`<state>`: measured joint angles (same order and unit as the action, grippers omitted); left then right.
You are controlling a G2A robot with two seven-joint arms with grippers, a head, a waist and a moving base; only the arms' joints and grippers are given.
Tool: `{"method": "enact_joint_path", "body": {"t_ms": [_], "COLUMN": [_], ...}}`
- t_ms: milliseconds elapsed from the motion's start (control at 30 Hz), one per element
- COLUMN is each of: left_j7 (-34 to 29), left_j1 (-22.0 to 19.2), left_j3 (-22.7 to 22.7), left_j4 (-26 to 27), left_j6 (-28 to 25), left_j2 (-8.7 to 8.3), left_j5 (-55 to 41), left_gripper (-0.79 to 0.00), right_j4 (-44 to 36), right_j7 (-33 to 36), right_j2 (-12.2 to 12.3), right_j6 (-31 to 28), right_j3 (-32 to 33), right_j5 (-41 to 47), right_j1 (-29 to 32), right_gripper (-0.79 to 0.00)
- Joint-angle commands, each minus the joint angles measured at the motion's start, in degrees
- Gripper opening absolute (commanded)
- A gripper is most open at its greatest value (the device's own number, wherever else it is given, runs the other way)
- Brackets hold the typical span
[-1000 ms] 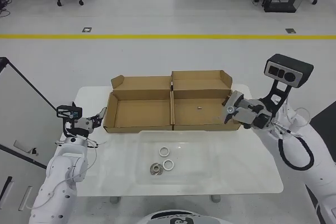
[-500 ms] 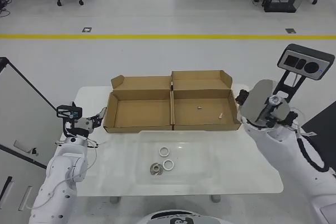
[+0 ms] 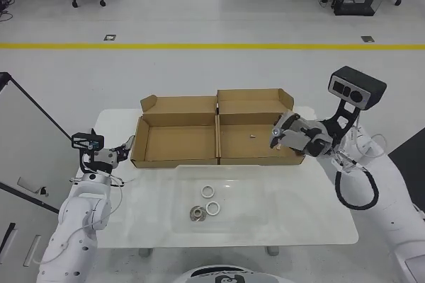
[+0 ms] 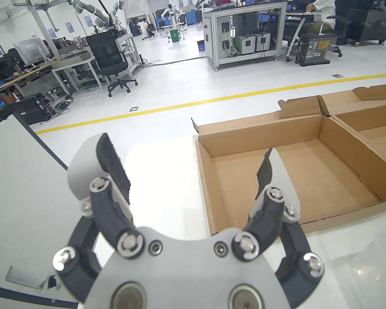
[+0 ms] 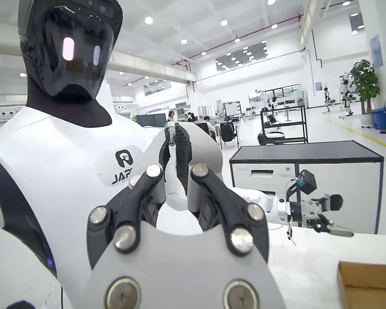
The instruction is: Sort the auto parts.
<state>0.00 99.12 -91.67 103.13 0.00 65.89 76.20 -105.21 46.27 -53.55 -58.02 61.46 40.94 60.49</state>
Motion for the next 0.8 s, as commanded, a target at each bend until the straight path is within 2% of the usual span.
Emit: {"method": "enact_joint_path", "body": {"t_ms": [0, 267, 467, 767], "left_j7": [0.0, 0.0, 0.0, 0.0], "left_j1": [0.0, 0.0, 0.0, 0.0], "left_j3": [0.0, 0.0, 0.0, 0.0], "left_j4": [0.0, 0.0, 0.0, 0.0], "left_j6": [0.0, 0.0, 0.0, 0.0], "left_j2": [0.0, 0.0, 0.0, 0.0], "left_j5": [0.0, 0.0, 0.0, 0.0], "left_gripper": [0.0, 0.0, 0.0, 0.0], "right_j4": [-0.35, -3.45, -6.09, -3.33], "right_j7": [0.02, 0.02, 0.07, 4.16], "right_j2": [0.15, -0.43, -1.82, -3.99], "right_j6": [0.02, 0.02, 0.05, 4.15], "right_j3": [0.05, -1.43, -0.57, 3.24], "right_j5": [1.11, 16.7, 26.06, 27.44], "right_j1": [0.19, 1.2, 2.08, 3.32], "right_gripper": [-0.785, -0.785, -0.785, -0.785]}}
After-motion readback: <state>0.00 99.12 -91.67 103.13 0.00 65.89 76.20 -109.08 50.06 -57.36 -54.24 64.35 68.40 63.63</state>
